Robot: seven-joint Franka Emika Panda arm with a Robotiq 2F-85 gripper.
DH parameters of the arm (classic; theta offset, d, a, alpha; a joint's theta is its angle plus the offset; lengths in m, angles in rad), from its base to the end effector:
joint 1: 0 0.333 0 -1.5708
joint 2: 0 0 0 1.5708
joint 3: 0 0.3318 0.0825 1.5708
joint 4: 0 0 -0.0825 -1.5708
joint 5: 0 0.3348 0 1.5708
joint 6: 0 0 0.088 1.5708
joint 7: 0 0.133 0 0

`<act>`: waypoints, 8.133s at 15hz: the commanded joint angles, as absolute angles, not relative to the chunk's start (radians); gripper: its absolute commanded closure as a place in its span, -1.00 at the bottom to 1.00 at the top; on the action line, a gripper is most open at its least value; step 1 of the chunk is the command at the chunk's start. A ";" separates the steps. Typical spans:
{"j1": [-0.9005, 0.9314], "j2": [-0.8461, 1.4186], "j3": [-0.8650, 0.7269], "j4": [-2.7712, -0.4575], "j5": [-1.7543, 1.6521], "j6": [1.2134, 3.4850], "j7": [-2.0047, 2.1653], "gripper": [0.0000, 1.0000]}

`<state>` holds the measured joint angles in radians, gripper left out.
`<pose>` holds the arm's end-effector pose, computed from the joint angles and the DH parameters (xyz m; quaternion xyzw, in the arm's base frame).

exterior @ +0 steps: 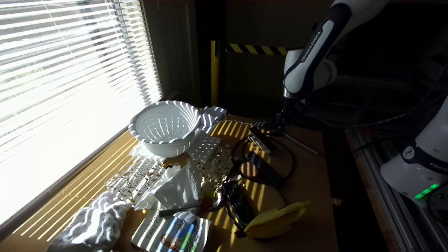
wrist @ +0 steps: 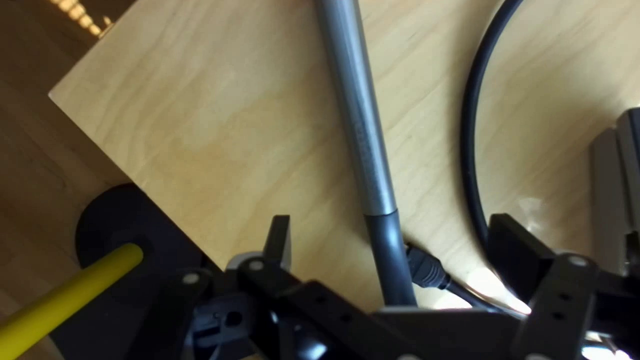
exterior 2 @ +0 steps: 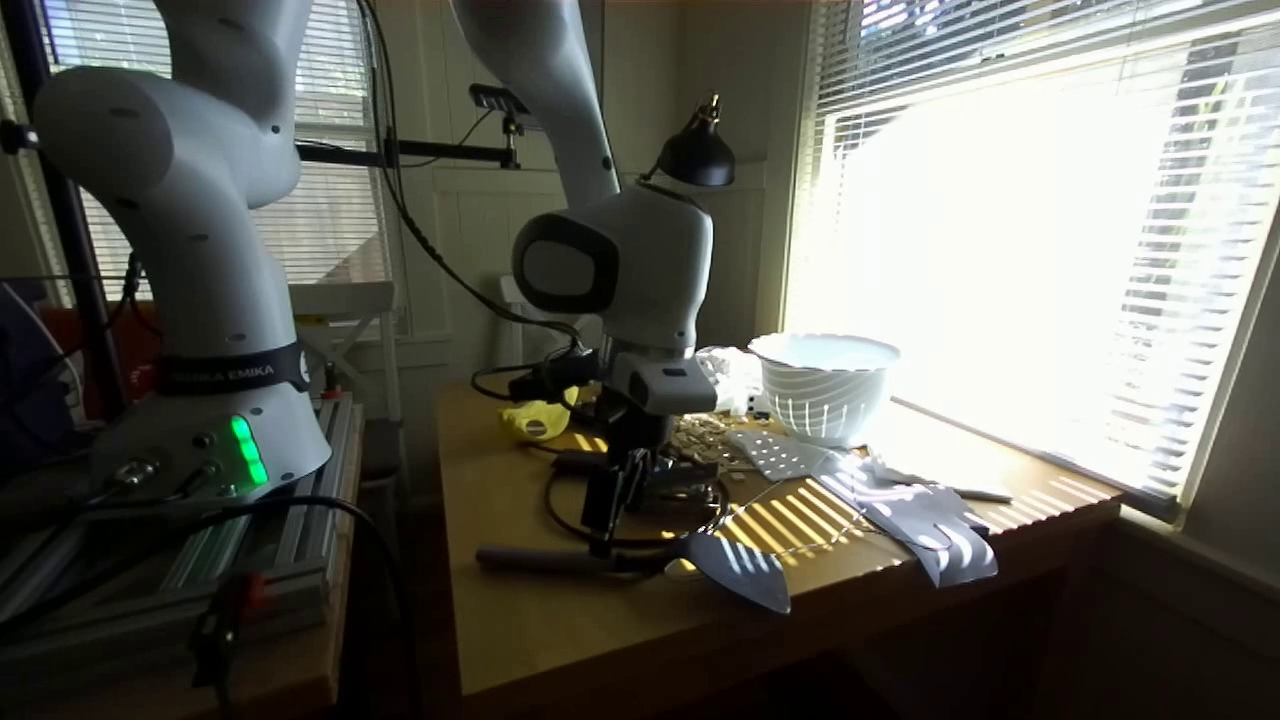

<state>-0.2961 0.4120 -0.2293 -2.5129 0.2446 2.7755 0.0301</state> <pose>0.3631 -0.2297 0.1556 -0.9235 0.3782 0.0644 0.0058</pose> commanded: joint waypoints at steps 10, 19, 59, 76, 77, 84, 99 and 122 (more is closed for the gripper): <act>-0.494 0.450 -0.058 -2.550 0.257 2.995 -0.220 -0.97; -0.668 0.525 0.090 -2.543 0.212 3.098 -0.268 0.30; 1.064 0.934 -0.925 -2.593 1.110 3.187 -0.036 0.89; 1.153 0.915 -0.987 -2.547 0.858 3.129 0.185 -0.48; 1.137 0.882 -0.983 -2.551 0.816 3.138 0.176 -0.65; 0.967 0.780 -1.009 -2.606 0.643 3.067 0.232 -1.00; 0.390 0.606 -0.741 -2.301 0.295 2.787 0.499 -1.00; 0.223 0.829 -0.641 -1.939 -0.096 2.467 0.784 -0.83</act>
<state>0.2398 0.8052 -0.6373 -1.9887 -0.0264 2.5261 0.7309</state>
